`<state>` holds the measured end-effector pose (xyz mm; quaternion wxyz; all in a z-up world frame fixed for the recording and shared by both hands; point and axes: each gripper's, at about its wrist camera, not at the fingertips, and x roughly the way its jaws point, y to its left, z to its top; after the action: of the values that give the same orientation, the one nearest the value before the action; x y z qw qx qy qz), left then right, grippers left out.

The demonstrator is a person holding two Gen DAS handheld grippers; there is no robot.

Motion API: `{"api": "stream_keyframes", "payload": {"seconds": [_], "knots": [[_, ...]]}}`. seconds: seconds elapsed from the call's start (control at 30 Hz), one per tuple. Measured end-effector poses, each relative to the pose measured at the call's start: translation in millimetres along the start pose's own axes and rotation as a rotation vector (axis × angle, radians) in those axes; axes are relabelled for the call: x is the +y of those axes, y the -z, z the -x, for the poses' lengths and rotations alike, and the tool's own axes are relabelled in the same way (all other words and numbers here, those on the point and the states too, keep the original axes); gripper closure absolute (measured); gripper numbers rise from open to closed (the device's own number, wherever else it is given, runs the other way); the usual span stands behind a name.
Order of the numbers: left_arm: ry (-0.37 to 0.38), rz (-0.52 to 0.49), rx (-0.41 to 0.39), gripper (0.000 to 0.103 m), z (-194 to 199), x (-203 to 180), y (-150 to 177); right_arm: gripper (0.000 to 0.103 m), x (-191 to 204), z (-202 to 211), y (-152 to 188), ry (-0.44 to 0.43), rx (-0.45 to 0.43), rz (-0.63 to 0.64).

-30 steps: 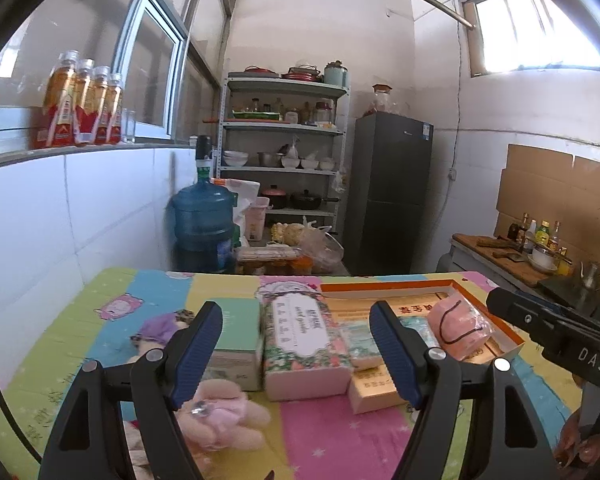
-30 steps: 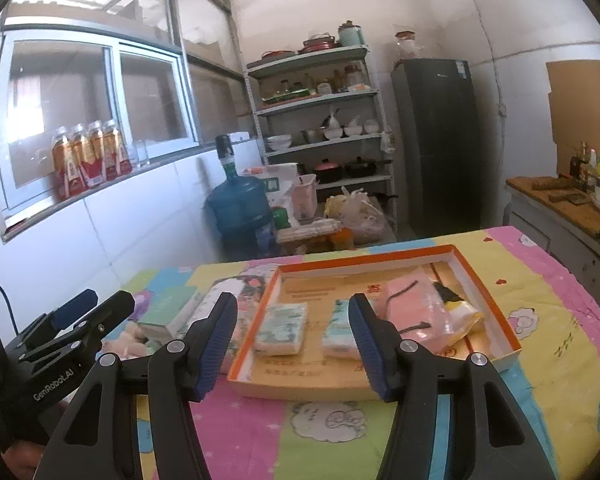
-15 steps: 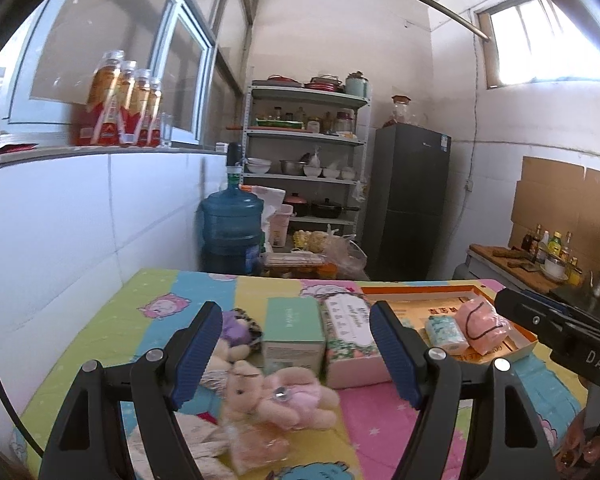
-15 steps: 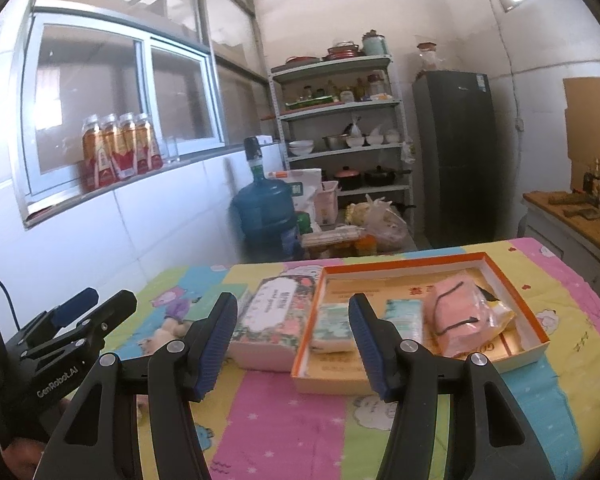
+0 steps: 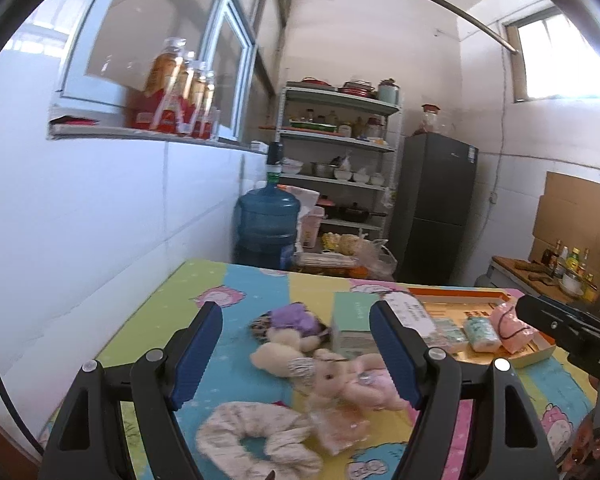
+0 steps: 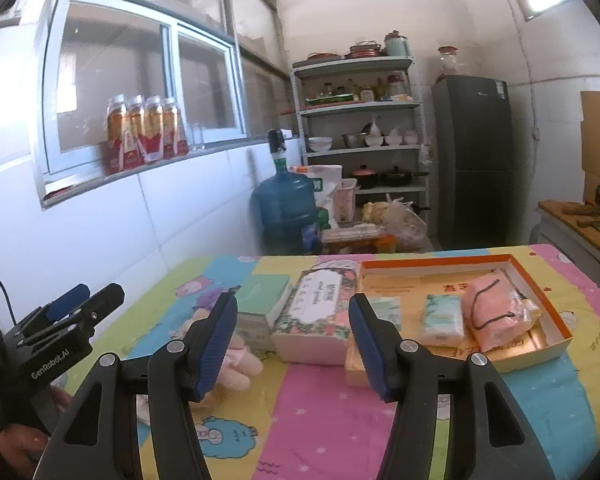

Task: Organize soft objects
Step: 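Grasp the white floral fabric ring with left tool while right tool approaches the pink teddy bear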

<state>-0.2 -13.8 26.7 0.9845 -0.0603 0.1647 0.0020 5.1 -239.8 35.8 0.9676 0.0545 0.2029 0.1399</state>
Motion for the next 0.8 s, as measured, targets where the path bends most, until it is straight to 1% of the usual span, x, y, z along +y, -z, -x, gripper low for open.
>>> {"api": "stream_keyframes", "payload": {"seconds": [0.23,0.43,0.63,0.8], "knots": [[-0.047,0.033,0.017,0.027,2,33,7,0.043,25,-11,4,-0.037,0.021,0.030],[-0.070,0.041,0.038,0.027,0,52,14,0.043,43,-21,10,-0.063,0.043,0.052],[-0.073,0.044,0.064,0.027,-5,65,23,0.043,58,-31,15,-0.088,0.067,0.074],[-0.048,0.038,0.121,0.027,-16,68,36,0.043,65,-40,21,-0.102,0.094,0.087]]}}
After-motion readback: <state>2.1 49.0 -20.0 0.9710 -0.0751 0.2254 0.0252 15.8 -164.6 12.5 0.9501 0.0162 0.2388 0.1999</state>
